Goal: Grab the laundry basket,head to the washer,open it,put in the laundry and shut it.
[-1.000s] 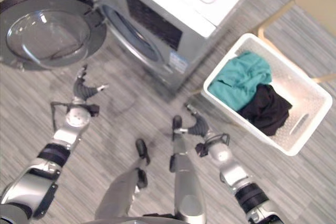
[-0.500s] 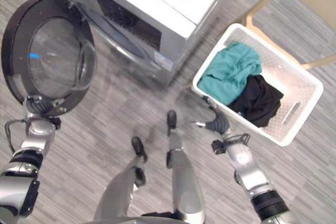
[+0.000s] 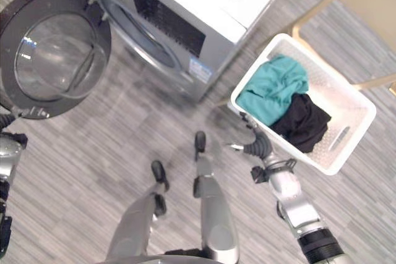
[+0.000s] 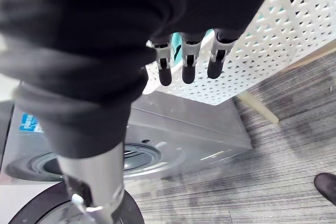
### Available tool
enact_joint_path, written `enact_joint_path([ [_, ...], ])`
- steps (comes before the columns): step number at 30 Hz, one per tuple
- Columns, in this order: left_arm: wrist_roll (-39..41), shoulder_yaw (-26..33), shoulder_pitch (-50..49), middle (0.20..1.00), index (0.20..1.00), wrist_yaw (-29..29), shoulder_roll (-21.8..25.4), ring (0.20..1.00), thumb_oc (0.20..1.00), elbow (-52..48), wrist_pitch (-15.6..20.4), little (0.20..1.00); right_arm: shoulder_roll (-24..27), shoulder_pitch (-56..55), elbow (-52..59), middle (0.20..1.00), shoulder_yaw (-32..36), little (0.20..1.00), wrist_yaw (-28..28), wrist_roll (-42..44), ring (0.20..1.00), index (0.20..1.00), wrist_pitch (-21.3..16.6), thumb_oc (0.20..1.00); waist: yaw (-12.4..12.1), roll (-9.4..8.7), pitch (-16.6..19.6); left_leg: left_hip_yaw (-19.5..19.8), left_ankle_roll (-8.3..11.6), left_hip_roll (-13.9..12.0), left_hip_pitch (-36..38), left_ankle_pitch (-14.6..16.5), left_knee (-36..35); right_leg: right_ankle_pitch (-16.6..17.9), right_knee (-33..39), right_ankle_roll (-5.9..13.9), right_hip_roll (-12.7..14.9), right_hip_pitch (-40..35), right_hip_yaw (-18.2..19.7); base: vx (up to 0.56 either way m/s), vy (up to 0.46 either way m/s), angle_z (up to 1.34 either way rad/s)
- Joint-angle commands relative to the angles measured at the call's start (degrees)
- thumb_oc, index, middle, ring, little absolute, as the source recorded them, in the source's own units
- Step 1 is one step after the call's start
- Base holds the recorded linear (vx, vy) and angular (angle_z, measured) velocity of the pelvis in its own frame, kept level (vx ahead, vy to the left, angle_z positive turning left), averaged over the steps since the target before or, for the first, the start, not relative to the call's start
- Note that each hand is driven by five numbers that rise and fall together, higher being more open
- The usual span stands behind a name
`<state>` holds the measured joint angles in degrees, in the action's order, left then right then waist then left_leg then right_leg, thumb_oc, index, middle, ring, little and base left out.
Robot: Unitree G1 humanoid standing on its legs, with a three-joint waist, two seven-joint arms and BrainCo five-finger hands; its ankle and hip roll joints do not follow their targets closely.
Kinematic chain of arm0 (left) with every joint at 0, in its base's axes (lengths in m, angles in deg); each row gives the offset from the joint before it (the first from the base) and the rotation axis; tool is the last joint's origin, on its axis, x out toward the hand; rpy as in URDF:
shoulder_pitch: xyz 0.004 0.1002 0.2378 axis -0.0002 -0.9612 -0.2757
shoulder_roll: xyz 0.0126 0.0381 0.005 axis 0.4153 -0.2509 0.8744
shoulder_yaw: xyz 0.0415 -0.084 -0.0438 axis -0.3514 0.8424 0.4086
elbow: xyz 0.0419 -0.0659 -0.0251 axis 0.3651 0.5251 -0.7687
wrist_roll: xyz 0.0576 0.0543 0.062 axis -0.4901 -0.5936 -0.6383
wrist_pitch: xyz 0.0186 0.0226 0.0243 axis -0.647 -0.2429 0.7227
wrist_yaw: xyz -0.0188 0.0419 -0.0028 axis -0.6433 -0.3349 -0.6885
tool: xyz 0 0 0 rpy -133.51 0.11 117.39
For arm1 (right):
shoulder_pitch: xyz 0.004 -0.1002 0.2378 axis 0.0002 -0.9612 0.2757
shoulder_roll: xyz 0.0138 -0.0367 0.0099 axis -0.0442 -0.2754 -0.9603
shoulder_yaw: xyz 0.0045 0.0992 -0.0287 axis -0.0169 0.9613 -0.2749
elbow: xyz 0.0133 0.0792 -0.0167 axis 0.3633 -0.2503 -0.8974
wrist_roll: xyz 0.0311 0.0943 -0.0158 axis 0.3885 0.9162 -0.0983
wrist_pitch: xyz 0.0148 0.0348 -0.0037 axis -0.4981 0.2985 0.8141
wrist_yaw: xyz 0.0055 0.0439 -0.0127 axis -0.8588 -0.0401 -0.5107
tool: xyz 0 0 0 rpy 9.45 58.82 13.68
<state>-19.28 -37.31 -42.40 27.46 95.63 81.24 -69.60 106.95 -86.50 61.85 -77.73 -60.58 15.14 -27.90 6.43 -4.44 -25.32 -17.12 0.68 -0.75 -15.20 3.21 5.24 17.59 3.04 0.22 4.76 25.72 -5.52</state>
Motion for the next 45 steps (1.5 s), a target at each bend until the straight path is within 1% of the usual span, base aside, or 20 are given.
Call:
enact_joint_path([
  [1, 0.3, 0.7, -4.2, 1.0, 1.0, 0.7, -1.0, 1.0, 1.0, -1.7, 2.6, 1.0, -2.3, -2.4, 3.5, 1.0, 3.2, 1.0, 0.5, 0.3, 1.0, 1.0, -2.2, 1.0, -1.8, 0.93, 4.7, 2.8, -0.19, -0.2, -2.8, 4.3, 4.1, -17.5, -9.4, 7.71, 4.1, -5.0, 0.7, -0.02, -0.078, -0.15],
  [2, 0.1, 0.2, -10.3, 1.0, 1.0, -1.1, -7.4, 1.0, 1.0, -7.8, 3.3, 1.0, -3.1, -2.2, 3.1, 1.0, 4.5, 1.0, 1.2, -1.9, 1.0, 1.0, -1.3, 1.0, -1.7, 0.83, 5.7, 1.3, -0.73, -0.2, -0.7, 3.5, 4.1, -17.2, -9.4, 7.25, 4.2, -6.3, 1.1, 0.01, -0.067, -0.15],
  [4, -0.3, -1.0, -14.1, 1.0, 1.0, -3.0, -11.3, 1.0, 1.0, -10.9, 3.4, 1.0, -3.3, -1.9, 3.4, 1.0, 5.7, 1.0, 1.5, -3.4, 1.0, 1.0, -0.8, 1.0, -1.4, 0.97, 6.6, 0.3, -0.91, -0.2, 2.1, 4.0, 4.0, -17.5, -9.5, 7.21, 3.8, -7.9, 1.8, 0.05, -0.045, -0.23],
  [9, -2.0, -3.1, -22.1, 1.0, 1.0, -7.4, -16.7, 1.0, 1.0, -13.4, 3.3, 1.0, -2.3, -1.3, 4.4, 1.0, 7.4, 1.0, 1.6, -8.9, 1.0, 1.0, 0.2, 1.0, -0.8, 1.91, 8.4, -2.1, -1.15, -0.4, 6.8, 4.2, 2.8, -17.9, -9.3, 7.46, 2.8, -10.7, 2.2, 0.07, -0.035, -0.31],
  [10, -2.3, -3.7, -24.1, 1.0, 1.0, -8.4, -18.4, 1.0, 1.0, -11.8, 2.8, 1.0, -1.7, -0.9, 4.8, 1.0, 7.2, 1.0, 1.6, -11.5, 1.0, 1.0, 0.2, 1.0, -0.9, 2.49, 9.2, -4.3, -1.02, -1.2, 9.4, 4.1, 2.0, -18.0, -10.1, 7.68, 3.0, -11.4, 0.1, 0.07, -0.052, -0.82],
  [11, -2.3, -3.7, -24.1, 1.0, 1.0, -8.4, -18.4, 1.0, 1.0, -11.8, 2.8, 1.0, -1.7, -0.9, 4.8, 1.0, 7.2, 1.0, 1.6, -11.5, 1.0, 1.0, 0.2, 1.0, -0.9, 2.51, 9.1, -4.4, -1.0, -1.2, 9.6, 4.1, 1.9, -18.0, -10.1, 7.68, 2.9, -11.4, 0.1, 0.04, -0.091, -1.08],
  [15, -3.9, -6.5, -27.1, 1.0, 1.0, -10.0, -21.6, 1.0, 1.0, -6.9, 1.6, 1.0, -1.7, 0.0, 3.5, 1.0, 5.4, 1.0, 1.9, -14.6, 1.0, 1.0, 0.6, 1.0, -2.0, 3.73, 11.3, -7.9, 0.11, -3.8, 14.3, 5.6, 1.9, -21.2, -12.8, 7.43, 5.5, -15.1, -9.8, 0.11, -0.144, -0.78],
  [19, -7.7, -9.8, -28.5, 1.0, 1.0, -12.4, -24.3, 1.0, 1.0, -2.1, 1.6, 1.0, 0.9, -1.4, 2.5, 1.0, 4.4, 1.0, 2.6, -22.1, 1.0, 1.0, 0.7, 1.0, -0.8, 4.0, 13.9, -9.8, 2.16, -6.9, 17.0, 5.9, 6.6, -23.4, -10.1, 5.96, 3.6, -20.1, -8.8, 0.11, -0.33, -0.56],
  [20, -8.6, -11.3, -28.7, 1.0, 1.0, -13.2, -25.4, 1.0, 1.0, -1.5, 1.5, 1.0, 1.7, -2.2, 2.0, 1.0, 3.7, 1.0, 2.6, -23.7, 1.0, 1.0, 0.8, 1.0, -0.5, 3.88, 14.3, -9.8, 3.86, -9.8, 16.3, 2.8, 12.3, -24.2, -8.7, 4.65, 2.1, -22.3, -7.8, 0.05, -0.21, -0.68],
  [21, -8.6, -11.4, -28.7, 1.0, 1.0, -13.2, -25.5, 1.0, 1.0, -1.5, 1.6, 1.0, 1.7, -2.3, 2.1, 1.0, 3.7, 1.0, 2.6, -23.7, 1.0, 1.0, 0.8, 1.0, -0.6, 4.01, 14.2, -9.8, 4.13, -10.1, 16.3, 2.8, 12.7, -24.2, -8.5, 4.47, 1.9, -22.5, -7.8, 0.08, -0.292, -0.69],
  [23, -8.4, -13.1, -28.6, 1.0, 1.0, -13.8, -26.8, 1.0, 1.0, -0.2, 1.7, 1.0, 2.4, -2.3, 1.2, 1.0, 2.5, 1.0, 2.6, -23.8, 1.0, 1.0, 1.3, 1.0, -0.7, 3.9, 14.3, -8.2, 5.44, -11.7, 15.6, -0.8, 17.3, -24.6, -7.1, 3.37, 0.5, -24.7, -6.0, 0.06, -0.177, -0.42],
  [24, -7.6, -14.9, -28.5, 1.0, 1.0, -14.1, -28.0, 1.0, 1.0, 0.2, 2.1, 1.0, 3.0, -1.9, 1.0, 1.0, 1.0, 1.0, 2.1, -23.7, 1.0, 1.0, 1.6, 1.0, -1.3, 3.37, 14.1, -3.3, 4.44, -9.8, 13.0, -2.5, 18.3, -23.7, -5.8, 2.29, 0.2, -25.2, -4.3, 0.04, -0.14, -0.37],
  [25, -7.3, -15.7, -28.5, 1.0, 1.0, -14.3, -28.4, 1.0, 1.0, 0.2, 2.3, 1.0, 3.3, -1.6, 0.7, 1.0, 0.4, 1.0, 1.8, -23.7, 1.0, 1.0, 1.6, 1.0, -1.6, 3.04, 14.2, -0.1, 3.95, -8.0, 11.2, -1.5, 17.8, -23.8, -5.2, 2.34, 0.3, -25.8, -3.5, 0.0, -0.102, -0.26],
  [28, -7.3, -16.6, -28.5, 1.0, 1.0, -14.4, -28.7, 1.0, 1.0, 0.9, 2.3, 1.0, 3.7, -1.0, -0.1, 1.0, -0.7, 1.0, 1.6, -23.8, 1.0, 1.0, 1.7, 1.0, -2.0, 2.76, 14.4, 2.7, 3.17, -6.6, 9.5, 0.4, 13.8, -24.2, -4.7, 2.93, 0.3, -26.3, -2.3, 0.09, -0.027, -0.85],
  [29, -7.4, -16.8, -28.1, 1.0, 1.0, -14.4, -28.7, 1.0, 1.0, 1.7, 2.3, 1.0, 4.0, -0.6, -0.8, 1.0, -1.3, 1.0, 1.6, -24.0, 1.0, 1.0, 1.8, 1.0, -2.3, 2.67, 14.6, 3.5, 3.1, -6.5, 8.6, -0.3, 10.9, -24.2, -4.4, 3.12, 0.2, -26.5, -2.0, 0.16, 0.014, -0.32],
  [30, -7.0, -17.1, -28.0, 1.0, 1.0, -14.0, -28.7, 1.0, 1.0, 2.2, 2.3, 1.0, 4.6, 0.6, -1.9, 1.0, -2.8, 1.0, 2.0, -24.1, 1.0, 1.0, 1.9, 1.0, -3.4, 3.01, 13.8, 7.3, 3.74, -5.5, 6.6, -3.1, 6.2, -24.6, -4.8, 2.99, -0.7, -27.0, -0.9, 0.16, 0.019, -0.14],
  [33, -6.3, -16.7, -28.0, 1.0, 1.0, -13.5, -28.5, 1.0, 1.0, 3.6, 2.4, 1.0, 5.4, 2.3, -3.6, 1.0, -4.4, 1.0, 2.5, -25.2, 1.0, 1.0, 1.9, 1.0, -5.0, 3.48, 12.9, 12.2, 4.67, -4.8, 4.8, -6.0, 2.7, -25.7, -5.8, 3.04, -2.1, -27.6, 0.3, 0.09, 0.029, -0.3],
  [38, -6.6, -16.1, -28.4, 1.0, 1.0, -13.4, -28.0, 1.0, 1.0, 5.9, 2.2, 1.0, 5.9, 4.3, -5.7, 1.0, -6.1, 1.0, 2.6, -27.0, 1.0, 1.0, 2.2, 1.0, -5.8, 3.86, 13.6, 12.7, 3.88, -3.9, 6.7, -4.7, 1.1, -27.1, -7.2, 3.64, -2.0, -28.4, 1.5, 0.17, 0.132, -0.34],
  [41, -7.3, -16.3, -28.3, 1.0, 1.0, -13.2, -26.9, 1.0, 1.0, 6.5, 2.5, 1.0, 6.2, 7.2, -8.0, 1.0, -8.3, 1.0, 3.1, -29.1, 1.0, 1.0, 2.5, 1.0, -6.5, 3.59, 13.7, 11.3, 2.65, -2.7, 7.5, -3.4, 0.8, -27.2, -8.7, 4.63, -0.6, -27.5, 2.8, 0.14, 0.212, -0.29],
  [45, -6.5, -16.5, -25.5, 1.0, 1.0, -12.1, -25.0, 1.0, 1.0, 6.1, 3.3, 1.0, 7.6, 16.5, -13.1, 1.0, -14.6, 1.0, 4.7, -34.3, 1.0, 1.0, 3.5, 1.0, -8.0, 3.49, 12.1, 10.2, 1.49, -1.7, 4.6, -2.9, 0.3, -26.2, -10.1, 5.72, 0.9, -22.0, 3.5, -0.05, 0.143, -0.25],
])
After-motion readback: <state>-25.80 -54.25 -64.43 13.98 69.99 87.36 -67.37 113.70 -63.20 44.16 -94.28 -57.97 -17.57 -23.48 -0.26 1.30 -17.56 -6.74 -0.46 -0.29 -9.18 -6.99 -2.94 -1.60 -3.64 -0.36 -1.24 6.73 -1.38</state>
